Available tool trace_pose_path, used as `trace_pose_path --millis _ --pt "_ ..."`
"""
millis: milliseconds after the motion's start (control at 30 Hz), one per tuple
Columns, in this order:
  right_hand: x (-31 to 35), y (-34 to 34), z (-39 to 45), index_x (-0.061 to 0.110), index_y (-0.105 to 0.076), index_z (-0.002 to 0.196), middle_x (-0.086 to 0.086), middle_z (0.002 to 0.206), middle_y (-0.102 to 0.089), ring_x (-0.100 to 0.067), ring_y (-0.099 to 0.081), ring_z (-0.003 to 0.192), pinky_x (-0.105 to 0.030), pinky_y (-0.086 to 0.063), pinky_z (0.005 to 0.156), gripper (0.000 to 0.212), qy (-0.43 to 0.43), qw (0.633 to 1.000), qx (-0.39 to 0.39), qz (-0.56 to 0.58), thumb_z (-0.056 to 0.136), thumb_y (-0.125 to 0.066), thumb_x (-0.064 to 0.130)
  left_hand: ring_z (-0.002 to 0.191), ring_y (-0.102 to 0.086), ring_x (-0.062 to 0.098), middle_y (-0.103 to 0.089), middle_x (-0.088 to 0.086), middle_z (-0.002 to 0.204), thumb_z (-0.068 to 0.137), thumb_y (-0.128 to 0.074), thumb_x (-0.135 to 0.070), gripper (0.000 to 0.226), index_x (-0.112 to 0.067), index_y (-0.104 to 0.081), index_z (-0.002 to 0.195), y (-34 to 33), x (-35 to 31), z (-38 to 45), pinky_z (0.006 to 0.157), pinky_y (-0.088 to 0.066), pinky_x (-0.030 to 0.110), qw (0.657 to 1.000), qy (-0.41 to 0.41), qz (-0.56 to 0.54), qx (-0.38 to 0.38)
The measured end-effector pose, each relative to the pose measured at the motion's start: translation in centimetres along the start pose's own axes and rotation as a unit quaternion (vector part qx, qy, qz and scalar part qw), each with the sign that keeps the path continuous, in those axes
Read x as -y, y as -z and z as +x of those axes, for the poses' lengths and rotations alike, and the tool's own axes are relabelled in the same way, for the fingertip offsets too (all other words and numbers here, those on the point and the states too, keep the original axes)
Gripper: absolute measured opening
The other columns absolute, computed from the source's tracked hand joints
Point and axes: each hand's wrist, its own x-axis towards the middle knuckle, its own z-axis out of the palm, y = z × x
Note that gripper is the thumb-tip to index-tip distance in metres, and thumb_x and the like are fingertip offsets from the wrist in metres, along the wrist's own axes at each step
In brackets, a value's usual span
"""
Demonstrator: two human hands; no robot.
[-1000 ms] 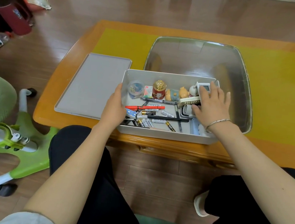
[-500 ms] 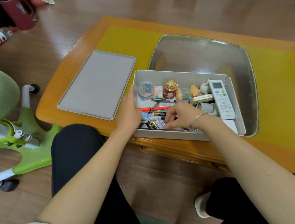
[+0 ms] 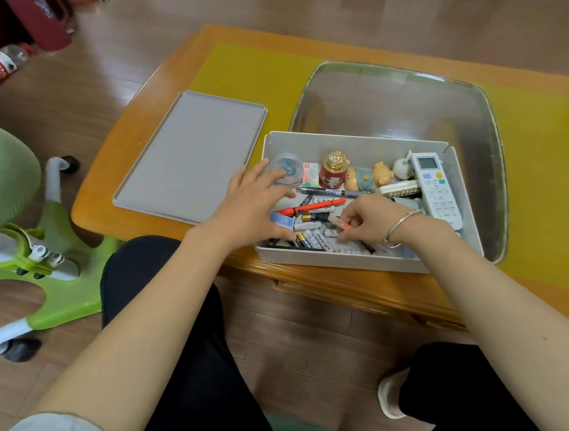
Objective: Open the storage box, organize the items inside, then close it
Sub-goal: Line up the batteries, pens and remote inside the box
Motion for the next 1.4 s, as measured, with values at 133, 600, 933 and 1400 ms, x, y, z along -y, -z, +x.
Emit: trace_pose_path --millis 133,600,933,1400 --pt "0.2 0.7 -0.3 0.024 -0.061 0.061 0.017 0.052 -0.058 -0.005 -0.057 0.05 -0.018 -0.044 0.049 0.022 0.006 0.998 0.049 0.033 0.076 -0.077 0.027 0.148 0.007 0.023 -0.035 -0.005 0.153 0.075 -0.065 -0.065 0.05 -0.04 -0.06 0.118 0.1 -0.2 0.6 0.107 0.025 0.052 0.991 -0.066 0.088 0.076" --pt "1.1 -0.2 -0.5 0.018 -0.067 0.086 0.011 0.066 -0.058 0.0 -0.048 0.054 -0.016 -0.042 0.057 0.018 -0.002 0.998 0.06 0.036 0.08 -0.072 0.034 0.128 -0.041 0.019 -0.061 -0.004 0.124 0.08 -0.07 -0.047 0.038 -0.034 -0.062 0.115 0.1 -1.4 2.4 0.117 -0.006 0.044 0.985 -0.08 0.118 0.095" --pt "4.2 -1.8 2.1 0.017 -0.061 0.09 0.002 0.081 -0.059 -0.014 -0.052 0.074 -0.026 -0.043 0.068 0.03 0.032 0.999 0.016 -0.003 0.075 -0.075 0.039 0.116 -0.042 0.022 -0.063 0.002 0.111 0.083 -0.066 -0.032 0.033 -0.024 -0.066 0.116 0.3 0.2 2.6 0.103 -0.027 0.036 0.984 -0.024 0.155 0.081" --pt "2.8 0.3 -0.4 0.02 -0.063 0.085 0.006 0.071 -0.059 -0.006 -0.05 0.062 -0.022 -0.041 0.059 0.014 0.017 0.997 -0.012 0.079 0.081 -0.071 0.03 0.106 -0.051 0.021 -0.062 0.003 0.111 0.095 -0.053 -0.028 0.017 -0.024 -0.057 0.111 0.2 0.2 2.6 0.09 -0.035 0.038 0.997 0.002 0.062 0.038"
